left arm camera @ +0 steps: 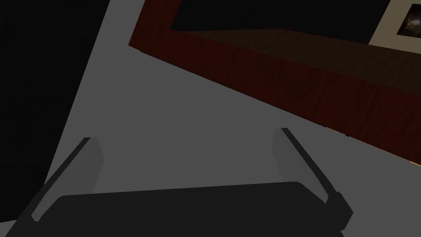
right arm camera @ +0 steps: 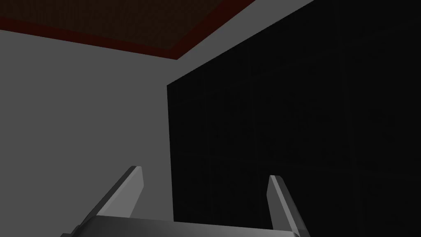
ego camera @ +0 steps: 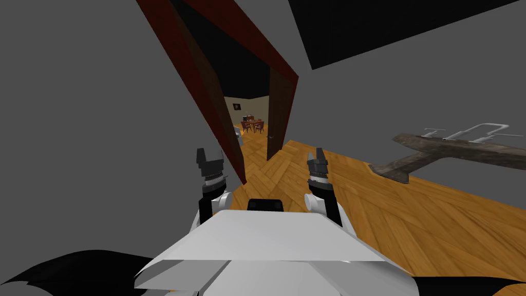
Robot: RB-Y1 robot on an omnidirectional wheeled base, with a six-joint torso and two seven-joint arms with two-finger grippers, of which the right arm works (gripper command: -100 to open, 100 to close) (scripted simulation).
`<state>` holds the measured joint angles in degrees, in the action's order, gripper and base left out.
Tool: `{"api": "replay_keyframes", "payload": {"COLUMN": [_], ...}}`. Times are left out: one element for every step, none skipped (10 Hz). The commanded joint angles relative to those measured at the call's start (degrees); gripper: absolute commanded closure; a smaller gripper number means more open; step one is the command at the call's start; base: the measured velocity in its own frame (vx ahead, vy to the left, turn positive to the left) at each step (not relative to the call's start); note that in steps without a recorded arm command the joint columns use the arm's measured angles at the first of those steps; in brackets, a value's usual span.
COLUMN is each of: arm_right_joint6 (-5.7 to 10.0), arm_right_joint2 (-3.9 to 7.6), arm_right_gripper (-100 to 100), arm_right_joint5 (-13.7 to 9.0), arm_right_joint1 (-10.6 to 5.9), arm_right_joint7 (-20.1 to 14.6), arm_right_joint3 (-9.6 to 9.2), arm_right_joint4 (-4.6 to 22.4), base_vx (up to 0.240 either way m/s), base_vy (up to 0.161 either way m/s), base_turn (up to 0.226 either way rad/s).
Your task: Push the door open
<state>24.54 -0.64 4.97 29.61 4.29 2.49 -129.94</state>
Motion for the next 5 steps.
{"api": "replay_keyframes", "payload": {"arm_right_joint6": [0.47,0.73,0.98,1.24,1.57], "arm_right_joint2": [0.72,1.04,1.36,1.68,2.03], "arm_right_gripper": [-100,-100,-100,-100,-100], "arm_right_joint5": [0.33,0.52,0.7,0.88,1.12], "arm_right_joint1": [-0.74,-1.15,-1.56,-1.96,-2.49], "arm_right_joint7": [-0.45,-0.7,-0.95,-1.2,-1.52], "arm_right_joint3": [-0.19,-0.3,-0.41,-0.51,-0.65], "arm_right_joint4": [1.77,2.74,3.71,4.68,5.94], "base_vx": [0.03,0.134,0.128,0.124,0.12], "base_vy": [0.065,-0.058,-0.09,-0.081,-0.071], "base_turn": [0.016,0.068,0.054,0.039,0.044]}}
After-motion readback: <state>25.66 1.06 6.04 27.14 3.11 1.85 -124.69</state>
